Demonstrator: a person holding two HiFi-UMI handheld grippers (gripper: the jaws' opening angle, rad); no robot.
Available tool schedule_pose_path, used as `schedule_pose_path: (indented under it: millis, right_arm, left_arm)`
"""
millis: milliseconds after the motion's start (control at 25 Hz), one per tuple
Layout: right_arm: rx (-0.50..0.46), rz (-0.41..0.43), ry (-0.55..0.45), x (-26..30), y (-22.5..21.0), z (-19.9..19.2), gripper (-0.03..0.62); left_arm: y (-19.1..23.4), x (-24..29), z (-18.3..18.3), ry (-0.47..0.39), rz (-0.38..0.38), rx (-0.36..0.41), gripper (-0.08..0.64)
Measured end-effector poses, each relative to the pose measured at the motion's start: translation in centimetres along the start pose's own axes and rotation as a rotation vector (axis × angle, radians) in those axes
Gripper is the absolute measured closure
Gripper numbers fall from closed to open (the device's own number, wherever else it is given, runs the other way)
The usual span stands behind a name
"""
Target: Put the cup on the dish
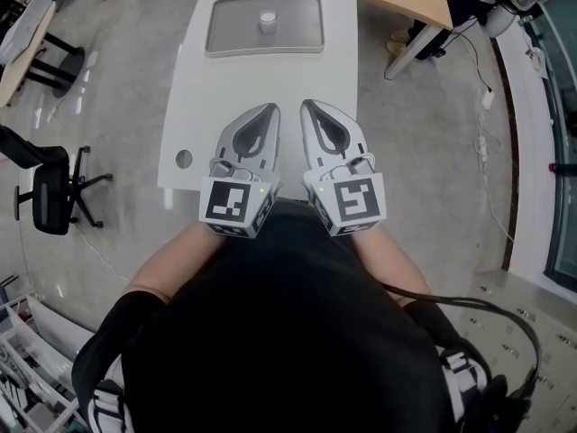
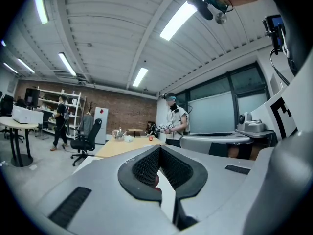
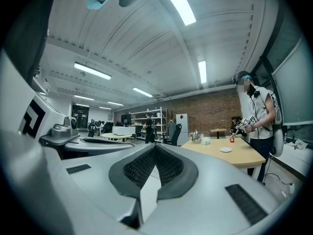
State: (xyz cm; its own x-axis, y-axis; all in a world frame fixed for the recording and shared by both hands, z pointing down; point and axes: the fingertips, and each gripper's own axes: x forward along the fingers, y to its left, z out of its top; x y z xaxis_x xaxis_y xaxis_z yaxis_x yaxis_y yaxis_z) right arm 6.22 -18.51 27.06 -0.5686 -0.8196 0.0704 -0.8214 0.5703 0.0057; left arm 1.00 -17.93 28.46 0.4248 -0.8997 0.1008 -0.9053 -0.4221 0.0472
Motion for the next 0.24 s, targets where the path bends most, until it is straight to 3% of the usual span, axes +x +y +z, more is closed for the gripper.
schedule_pose_path:
  millis: [240]
  right_arm:
    - [0.003,-0.003,0.006,-0.49,-0.87,-0.68,0.580]
  left_arm:
    - [-0.65,0.44,-0.24,-0.001,0.001,-0.007,0.557]
